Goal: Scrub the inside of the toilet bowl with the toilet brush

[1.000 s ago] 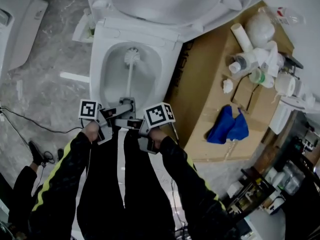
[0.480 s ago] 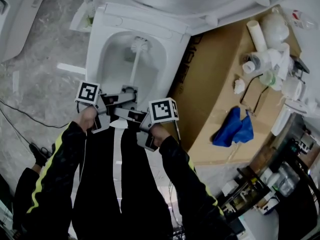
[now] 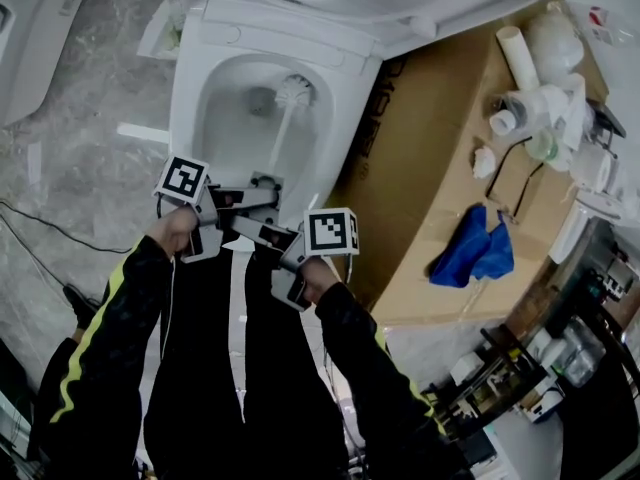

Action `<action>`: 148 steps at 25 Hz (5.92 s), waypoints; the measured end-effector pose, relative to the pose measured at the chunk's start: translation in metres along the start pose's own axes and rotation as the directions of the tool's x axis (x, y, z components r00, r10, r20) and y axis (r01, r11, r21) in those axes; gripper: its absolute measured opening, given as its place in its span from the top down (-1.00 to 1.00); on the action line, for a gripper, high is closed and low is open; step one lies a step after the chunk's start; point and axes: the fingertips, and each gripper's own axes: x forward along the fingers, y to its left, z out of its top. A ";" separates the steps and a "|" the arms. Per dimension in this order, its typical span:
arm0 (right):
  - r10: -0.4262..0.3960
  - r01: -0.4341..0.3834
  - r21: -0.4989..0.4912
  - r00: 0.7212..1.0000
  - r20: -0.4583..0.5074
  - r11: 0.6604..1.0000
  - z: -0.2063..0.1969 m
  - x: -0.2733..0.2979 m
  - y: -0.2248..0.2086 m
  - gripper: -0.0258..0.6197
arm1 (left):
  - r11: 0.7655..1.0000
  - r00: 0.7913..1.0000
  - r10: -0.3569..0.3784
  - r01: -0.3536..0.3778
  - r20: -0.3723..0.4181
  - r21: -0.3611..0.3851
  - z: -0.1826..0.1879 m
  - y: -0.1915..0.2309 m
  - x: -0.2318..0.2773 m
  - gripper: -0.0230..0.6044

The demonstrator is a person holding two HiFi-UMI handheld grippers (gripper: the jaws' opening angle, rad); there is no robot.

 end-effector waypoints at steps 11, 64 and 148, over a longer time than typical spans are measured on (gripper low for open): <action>-0.021 0.018 0.048 0.997 0.069 0.999 -0.021 -0.016 -0.006 0.27 | 0.999 0.997 0.002 -0.006 -0.077 -0.049 -0.031 0.007 0.012 0.10; 0.114 -0.109 0.480 0.993 0.019 0.870 -0.174 0.017 0.022 0.27 | 0.896 0.953 0.287 -0.302 -0.093 -0.325 -0.170 0.027 -0.078 0.10; 0.055 -0.042 0.111 0.991 -0.121 0.993 -0.006 0.061 0.008 0.27 | 0.995 0.973 0.097 -0.102 0.208 0.013 0.027 0.003 -0.065 0.10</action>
